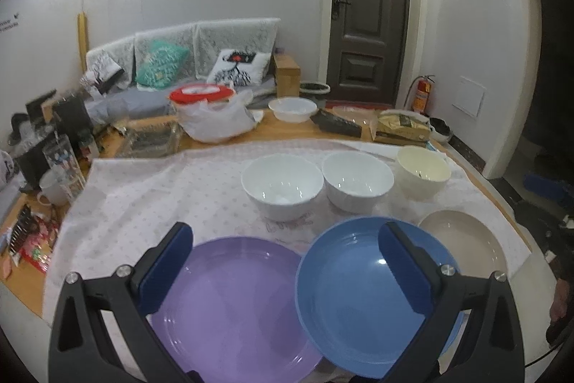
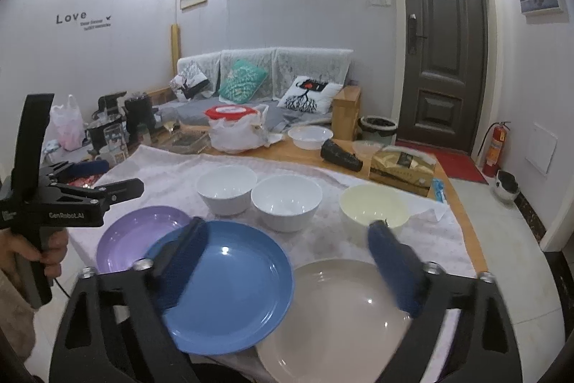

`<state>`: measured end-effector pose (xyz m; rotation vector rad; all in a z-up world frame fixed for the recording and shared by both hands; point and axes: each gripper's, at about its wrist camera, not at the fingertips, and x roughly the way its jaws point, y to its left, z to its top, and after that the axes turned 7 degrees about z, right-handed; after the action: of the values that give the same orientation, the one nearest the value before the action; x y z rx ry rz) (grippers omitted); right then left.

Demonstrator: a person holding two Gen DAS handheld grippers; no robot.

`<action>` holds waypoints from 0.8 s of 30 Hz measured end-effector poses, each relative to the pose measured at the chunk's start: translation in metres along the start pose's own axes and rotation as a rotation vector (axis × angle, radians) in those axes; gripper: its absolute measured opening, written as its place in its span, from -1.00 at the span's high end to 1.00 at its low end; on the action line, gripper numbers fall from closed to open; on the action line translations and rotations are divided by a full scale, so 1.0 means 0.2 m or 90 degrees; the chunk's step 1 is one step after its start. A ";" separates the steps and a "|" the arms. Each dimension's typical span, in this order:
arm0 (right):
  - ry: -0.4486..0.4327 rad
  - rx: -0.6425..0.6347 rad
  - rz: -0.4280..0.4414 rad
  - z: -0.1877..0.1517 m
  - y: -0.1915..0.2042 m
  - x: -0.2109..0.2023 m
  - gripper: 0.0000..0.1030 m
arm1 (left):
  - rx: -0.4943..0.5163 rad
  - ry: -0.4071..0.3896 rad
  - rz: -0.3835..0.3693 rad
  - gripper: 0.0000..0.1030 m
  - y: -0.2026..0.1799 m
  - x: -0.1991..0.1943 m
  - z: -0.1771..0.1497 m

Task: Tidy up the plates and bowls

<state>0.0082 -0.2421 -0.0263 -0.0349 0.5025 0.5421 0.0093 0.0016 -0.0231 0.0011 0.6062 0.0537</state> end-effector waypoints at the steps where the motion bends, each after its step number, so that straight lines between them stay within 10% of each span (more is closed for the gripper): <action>1: 0.009 0.005 0.004 -0.01 0.00 0.02 -0.32 | -0.005 0.011 -0.006 -0.99 0.01 0.02 -0.01; 12: 0.180 0.080 0.028 -0.27 -0.05 0.32 0.17 | -0.031 0.160 -0.036 -0.21 0.07 0.32 -0.23; 24: 0.226 0.110 0.027 -0.32 -0.09 0.45 0.42 | -0.035 0.192 -0.069 0.42 0.05 0.40 -0.28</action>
<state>0.0546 -0.2242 -0.1252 0.0460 0.8964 0.5341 0.0420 0.0157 -0.1137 -0.0950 0.9052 -0.0352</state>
